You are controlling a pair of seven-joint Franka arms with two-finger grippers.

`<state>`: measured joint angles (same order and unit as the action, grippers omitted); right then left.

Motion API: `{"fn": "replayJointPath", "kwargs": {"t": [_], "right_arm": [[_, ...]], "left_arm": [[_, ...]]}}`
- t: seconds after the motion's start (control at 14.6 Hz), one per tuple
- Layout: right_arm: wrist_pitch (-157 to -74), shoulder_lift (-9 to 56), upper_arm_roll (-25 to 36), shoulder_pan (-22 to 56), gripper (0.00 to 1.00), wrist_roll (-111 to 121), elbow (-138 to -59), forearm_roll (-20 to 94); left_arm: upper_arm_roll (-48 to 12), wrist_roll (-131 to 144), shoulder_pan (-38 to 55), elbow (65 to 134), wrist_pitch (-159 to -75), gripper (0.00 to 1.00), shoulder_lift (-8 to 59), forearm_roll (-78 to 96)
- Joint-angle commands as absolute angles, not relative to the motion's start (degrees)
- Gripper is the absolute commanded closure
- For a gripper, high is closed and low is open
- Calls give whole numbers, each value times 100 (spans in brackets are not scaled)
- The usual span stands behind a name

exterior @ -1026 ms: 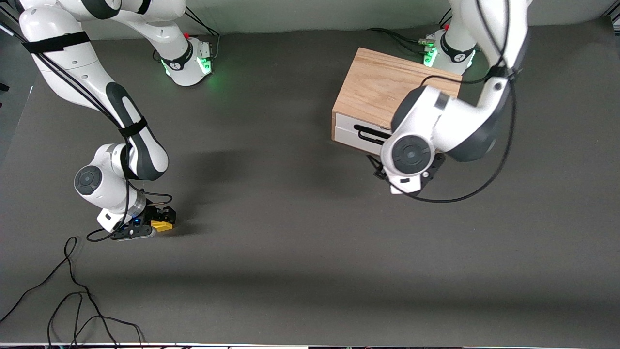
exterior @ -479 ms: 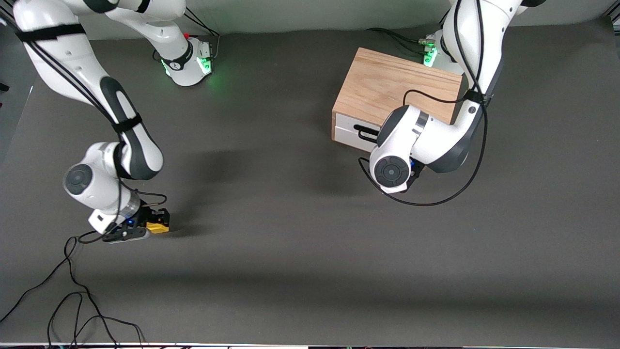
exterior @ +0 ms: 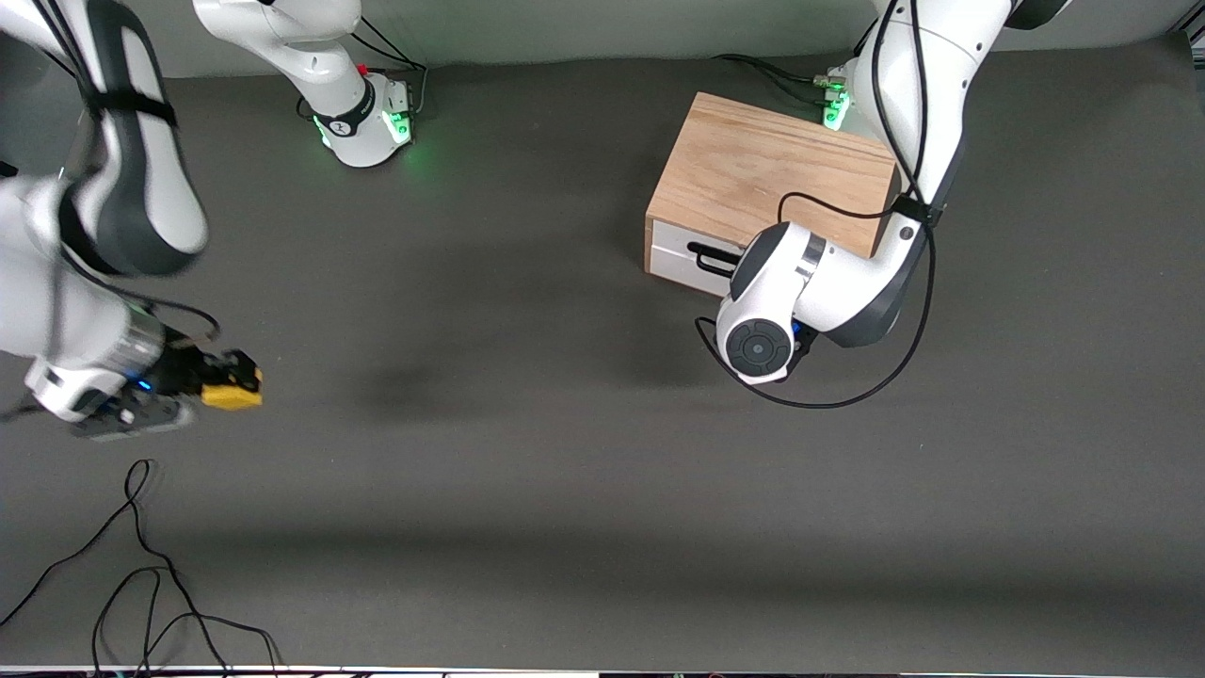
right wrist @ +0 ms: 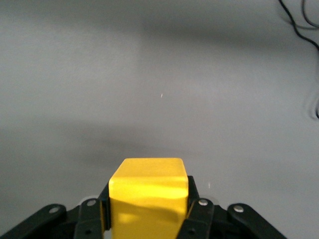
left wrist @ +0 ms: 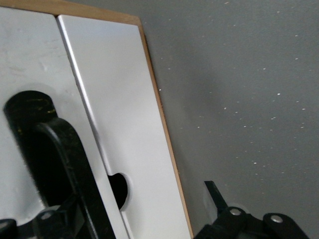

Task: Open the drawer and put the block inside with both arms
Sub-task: 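Pull the drawer handle outward with the left gripper while the right gripper lifts the cube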

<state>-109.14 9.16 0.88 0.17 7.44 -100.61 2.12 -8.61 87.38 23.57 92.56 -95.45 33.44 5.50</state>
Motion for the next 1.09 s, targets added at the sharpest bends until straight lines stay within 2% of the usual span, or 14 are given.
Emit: {"fn": "replayJointPath", "kwargs": {"t": [0.0,0.27,0.55,0.89,1.03], "right_arm": [[-10312,459,105,44,52,292,-10002,114],[-9730,-52,97,53,52,-403,-10098,114],[-9721,-535,97,53,52,-667,-10493,114],[-9712,-598,97,53,52,-896,-10538,114],[-9712,-598,97,53,52,-923,-10556,114]], "left_arm": [[-817,8816,2373,9246,-9957,2,3322,563],[-791,8781,2364,8949,-10476,2,3296,527],[-773,8710,2259,8500,-10652,2,3313,379],[-774,8632,2136,8490,-11539,1,3322,211],[-782,8596,2136,8481,-11435,1,3270,211]]}}
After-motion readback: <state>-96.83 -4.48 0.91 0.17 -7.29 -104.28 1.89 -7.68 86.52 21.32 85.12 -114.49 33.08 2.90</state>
